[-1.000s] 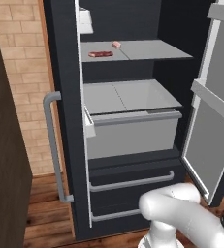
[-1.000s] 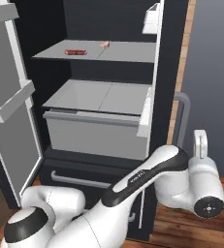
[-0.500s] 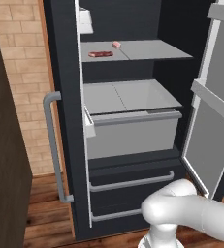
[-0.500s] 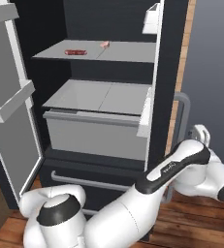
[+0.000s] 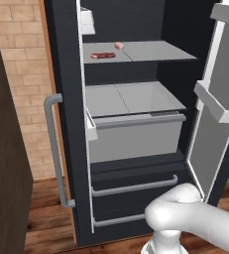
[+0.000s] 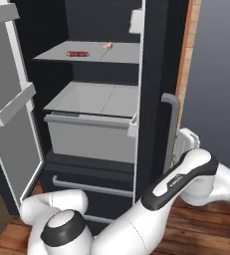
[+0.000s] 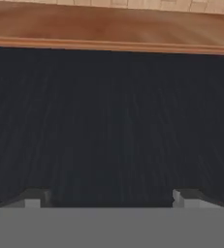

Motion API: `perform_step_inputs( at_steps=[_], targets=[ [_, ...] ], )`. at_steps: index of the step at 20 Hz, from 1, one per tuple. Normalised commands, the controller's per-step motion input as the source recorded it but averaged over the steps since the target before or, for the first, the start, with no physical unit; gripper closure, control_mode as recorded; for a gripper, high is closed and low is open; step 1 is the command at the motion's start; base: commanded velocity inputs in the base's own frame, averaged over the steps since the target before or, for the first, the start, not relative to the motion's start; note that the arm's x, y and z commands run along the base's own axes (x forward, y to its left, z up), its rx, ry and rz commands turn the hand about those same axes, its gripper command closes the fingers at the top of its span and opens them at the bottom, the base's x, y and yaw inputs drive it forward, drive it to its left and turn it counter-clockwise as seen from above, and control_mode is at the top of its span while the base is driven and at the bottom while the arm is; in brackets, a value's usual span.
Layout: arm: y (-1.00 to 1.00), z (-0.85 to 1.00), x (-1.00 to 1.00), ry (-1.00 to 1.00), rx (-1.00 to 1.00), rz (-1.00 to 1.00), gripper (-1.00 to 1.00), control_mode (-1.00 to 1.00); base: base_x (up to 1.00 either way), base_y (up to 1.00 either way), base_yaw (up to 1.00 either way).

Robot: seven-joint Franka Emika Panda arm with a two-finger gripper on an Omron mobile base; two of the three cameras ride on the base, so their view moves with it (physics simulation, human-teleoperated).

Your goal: Place the steak on the counter behind the older steak on the same shelf of the fridge to maintain FIFO order. Close the fridge door when finished.

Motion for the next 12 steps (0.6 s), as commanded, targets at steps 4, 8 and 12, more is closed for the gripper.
perform_step_inputs(
  at_steps=[4,8,12],
  targets=[
    [1.00,0.00,-0.04,-0.01,0.00,0.26,-1.00,-1.00,0.00,0.00,0.00],
    [1.00,0.00,-0.01,0.00,0.00,0.19,-1.00,-1.00,0.00,0.00,0.00],
    [0.85,0.00,0.26,-0.04,0.00,0.07,-1.00,-1.00,0.00,0.00,0.00]
  ],
)
